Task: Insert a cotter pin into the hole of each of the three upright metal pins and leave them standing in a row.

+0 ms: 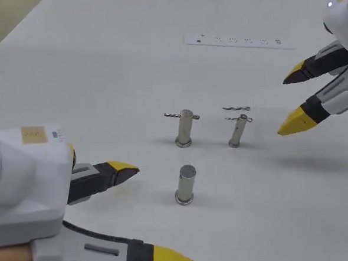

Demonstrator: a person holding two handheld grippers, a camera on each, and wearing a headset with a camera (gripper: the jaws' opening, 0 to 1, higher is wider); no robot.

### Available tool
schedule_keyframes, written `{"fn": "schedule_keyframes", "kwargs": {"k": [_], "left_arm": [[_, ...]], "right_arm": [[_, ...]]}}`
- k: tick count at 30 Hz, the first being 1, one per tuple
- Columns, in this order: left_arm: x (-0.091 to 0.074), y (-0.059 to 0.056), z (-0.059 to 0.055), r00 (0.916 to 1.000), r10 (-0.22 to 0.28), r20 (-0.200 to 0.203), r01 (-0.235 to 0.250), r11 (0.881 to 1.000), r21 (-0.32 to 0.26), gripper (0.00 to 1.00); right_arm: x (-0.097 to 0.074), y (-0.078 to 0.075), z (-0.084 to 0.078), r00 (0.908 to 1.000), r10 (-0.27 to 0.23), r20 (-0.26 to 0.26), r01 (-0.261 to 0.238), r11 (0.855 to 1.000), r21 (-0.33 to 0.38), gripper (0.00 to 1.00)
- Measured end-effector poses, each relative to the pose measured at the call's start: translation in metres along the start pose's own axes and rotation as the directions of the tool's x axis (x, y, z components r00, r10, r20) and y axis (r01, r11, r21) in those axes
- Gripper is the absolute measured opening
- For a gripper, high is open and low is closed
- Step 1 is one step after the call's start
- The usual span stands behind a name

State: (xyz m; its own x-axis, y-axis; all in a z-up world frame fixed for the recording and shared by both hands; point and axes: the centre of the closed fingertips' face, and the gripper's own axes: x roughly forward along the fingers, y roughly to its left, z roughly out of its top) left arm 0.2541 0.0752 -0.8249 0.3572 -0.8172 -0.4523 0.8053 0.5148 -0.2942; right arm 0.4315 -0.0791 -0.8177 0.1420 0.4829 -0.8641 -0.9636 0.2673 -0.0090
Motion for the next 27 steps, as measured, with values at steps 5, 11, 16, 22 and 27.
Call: {"fn": "schedule_keyframes", "kwargs": {"k": [5, 11, 16, 22, 27], "left_arm": [[0.002, -0.002, -0.003, 1.0000, 0.000, -0.005, 0.000, 1.000, -0.009, 0.93], [0.004, -0.005, -0.005, 1.0000, -0.005, 0.002, 0.005, 1.000, -0.028, 0.89], [0.004, -0.006, -0.007, 1.0000, 0.004, -0.009, -0.004, 1.000, -0.003, 0.88], [0.001, -0.009, 0.000, 1.0000, 0.002, 0.005, -0.002, 1.000, 0.000, 0.88], [0.000, -0.010, 0.001, 1.0000, 0.001, 0.005, -0.001, 1.000, 0.007, 0.88]], "right_arm": [[0.013, -0.006, -0.001, 0.9991, 0.013, -0.041, -0.016, 0.998, -0.066, 0.73], [0.025, -0.006, 0.003, 0.9970, 0.046, -0.063, -0.052, 0.993, -0.105, 0.61], [0.032, -0.009, 0.005, 0.9955, 0.034, -0.089, -0.046, 0.990, -0.131, 0.56], [0.044, -0.012, 0.010, 0.9944, 0.032, -0.100, -0.047, 0.988, -0.145, 0.49], [0.052, -0.011, 0.014, 0.9932, 0.041, -0.109, -0.057, 0.987, -0.149, 0.38]]}}
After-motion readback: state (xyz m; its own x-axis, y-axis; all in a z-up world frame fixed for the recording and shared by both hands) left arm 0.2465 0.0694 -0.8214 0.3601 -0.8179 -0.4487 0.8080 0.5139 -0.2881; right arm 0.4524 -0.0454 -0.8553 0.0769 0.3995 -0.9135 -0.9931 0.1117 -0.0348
